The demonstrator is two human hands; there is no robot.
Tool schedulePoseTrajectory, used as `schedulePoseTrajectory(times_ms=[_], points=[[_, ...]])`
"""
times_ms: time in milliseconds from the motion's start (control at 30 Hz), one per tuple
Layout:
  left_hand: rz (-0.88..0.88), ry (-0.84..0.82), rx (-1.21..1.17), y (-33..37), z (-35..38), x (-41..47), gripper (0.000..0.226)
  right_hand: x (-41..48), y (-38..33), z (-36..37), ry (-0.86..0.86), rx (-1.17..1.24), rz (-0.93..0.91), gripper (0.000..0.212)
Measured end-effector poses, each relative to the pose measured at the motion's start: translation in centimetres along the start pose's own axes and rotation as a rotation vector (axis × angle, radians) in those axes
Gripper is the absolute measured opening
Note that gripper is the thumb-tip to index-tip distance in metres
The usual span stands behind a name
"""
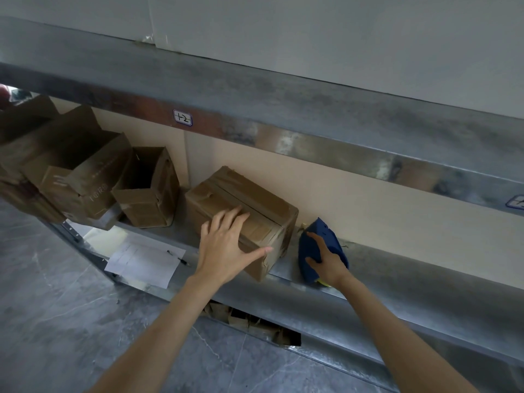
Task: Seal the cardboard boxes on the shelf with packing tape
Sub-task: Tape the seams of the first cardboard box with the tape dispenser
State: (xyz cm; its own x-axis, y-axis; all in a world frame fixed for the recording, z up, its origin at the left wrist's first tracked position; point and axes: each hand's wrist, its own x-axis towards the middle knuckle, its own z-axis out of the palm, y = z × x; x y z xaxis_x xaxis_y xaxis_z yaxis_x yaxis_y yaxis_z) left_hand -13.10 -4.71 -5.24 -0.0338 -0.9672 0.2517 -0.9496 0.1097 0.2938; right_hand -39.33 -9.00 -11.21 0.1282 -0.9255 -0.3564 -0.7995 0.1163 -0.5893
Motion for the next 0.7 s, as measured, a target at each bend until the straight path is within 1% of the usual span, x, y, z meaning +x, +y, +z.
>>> schedulePoseTrajectory(times_ms=[100,233,333,467,500,700], points=[[-0.018,-0.004,-0.058,0.1,0.3,-0.2,0.095,0.3,0.2,-0.4,0.032,-0.050,-0.009,0.069],[0.004,-0.018,-0.160,0.0,-0.1,-0.2,0.085,0.6,0.6,-1.0,-0.021,-0.054,0.024,0.075],[0.026,-0.051,-0.199,-0.9,-0.8,-0.2,0.084,0.8,1.0,-1.0,-0.042,0.000,0.059,0.077],[0.047,-0.139,-0.277,-2.9,-1.9,-0.2,0.084,0.4,0.9,-1.0,0.029,0.035,0.069,0.064],[0.051,-0.156,-0.303,-3.4,-2.1,-0.3,0.084,0.3,0.7,-1.1,0.050,0.033,0.063,0.063],[0.054,-0.155,-0.361,-4.0,-2.0,-1.1,0.082,0.0,0.3,-1.2,0.056,0.005,0.068,0.074]])
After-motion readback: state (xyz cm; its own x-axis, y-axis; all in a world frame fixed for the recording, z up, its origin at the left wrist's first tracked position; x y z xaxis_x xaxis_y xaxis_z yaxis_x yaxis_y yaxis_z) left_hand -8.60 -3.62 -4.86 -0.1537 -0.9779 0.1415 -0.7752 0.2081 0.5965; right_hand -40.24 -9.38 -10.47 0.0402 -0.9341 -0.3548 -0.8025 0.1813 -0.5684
